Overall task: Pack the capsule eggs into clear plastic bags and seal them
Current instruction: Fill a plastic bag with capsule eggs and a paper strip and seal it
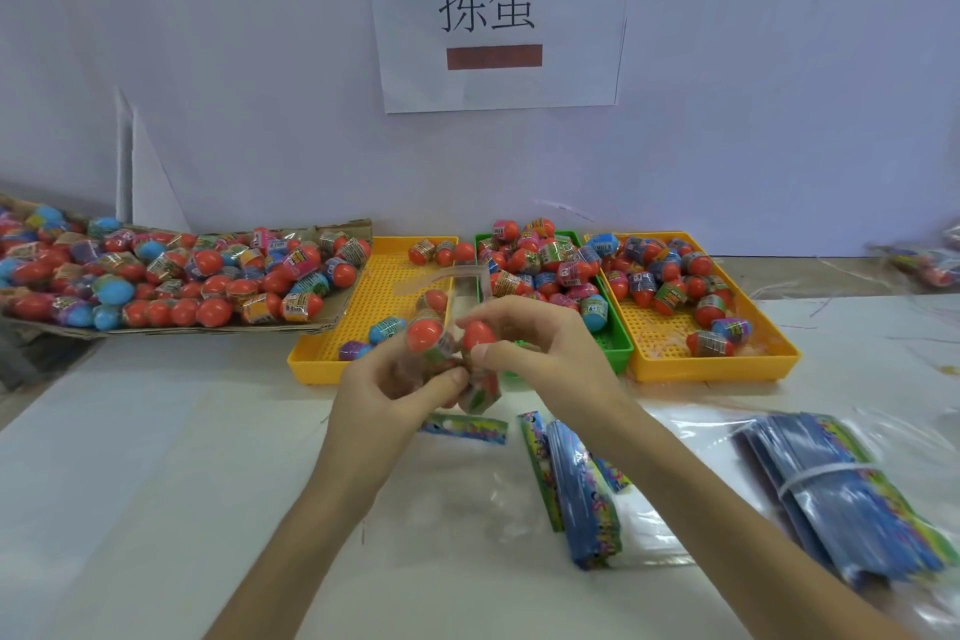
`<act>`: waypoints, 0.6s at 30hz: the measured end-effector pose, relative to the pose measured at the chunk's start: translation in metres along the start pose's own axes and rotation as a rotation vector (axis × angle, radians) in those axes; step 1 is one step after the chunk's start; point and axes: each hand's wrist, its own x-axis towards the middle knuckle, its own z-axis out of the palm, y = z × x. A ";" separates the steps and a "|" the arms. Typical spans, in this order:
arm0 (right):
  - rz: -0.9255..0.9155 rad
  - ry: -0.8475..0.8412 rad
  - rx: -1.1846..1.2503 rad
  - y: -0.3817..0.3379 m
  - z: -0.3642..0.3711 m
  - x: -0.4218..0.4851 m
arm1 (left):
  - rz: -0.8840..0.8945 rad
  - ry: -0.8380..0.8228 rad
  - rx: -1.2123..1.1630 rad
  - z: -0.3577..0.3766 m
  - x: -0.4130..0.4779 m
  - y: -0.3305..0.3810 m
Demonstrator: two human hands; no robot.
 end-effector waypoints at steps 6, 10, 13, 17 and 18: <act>0.109 -0.045 0.065 0.003 -0.002 0.001 | -0.036 0.028 -0.073 0.003 -0.001 -0.002; 0.204 -0.150 -0.109 0.008 0.001 0.000 | -0.080 0.188 -0.179 -0.001 0.001 -0.001; 0.139 -0.080 -0.068 0.009 0.008 -0.001 | -0.099 0.179 -0.204 -0.001 0.002 -0.001; 0.134 -0.050 0.007 0.009 0.006 0.000 | -0.098 0.077 -0.227 -0.002 0.002 0.000; 0.144 -0.066 0.010 0.010 0.005 0.000 | -0.086 0.082 -0.183 -0.002 0.002 -0.001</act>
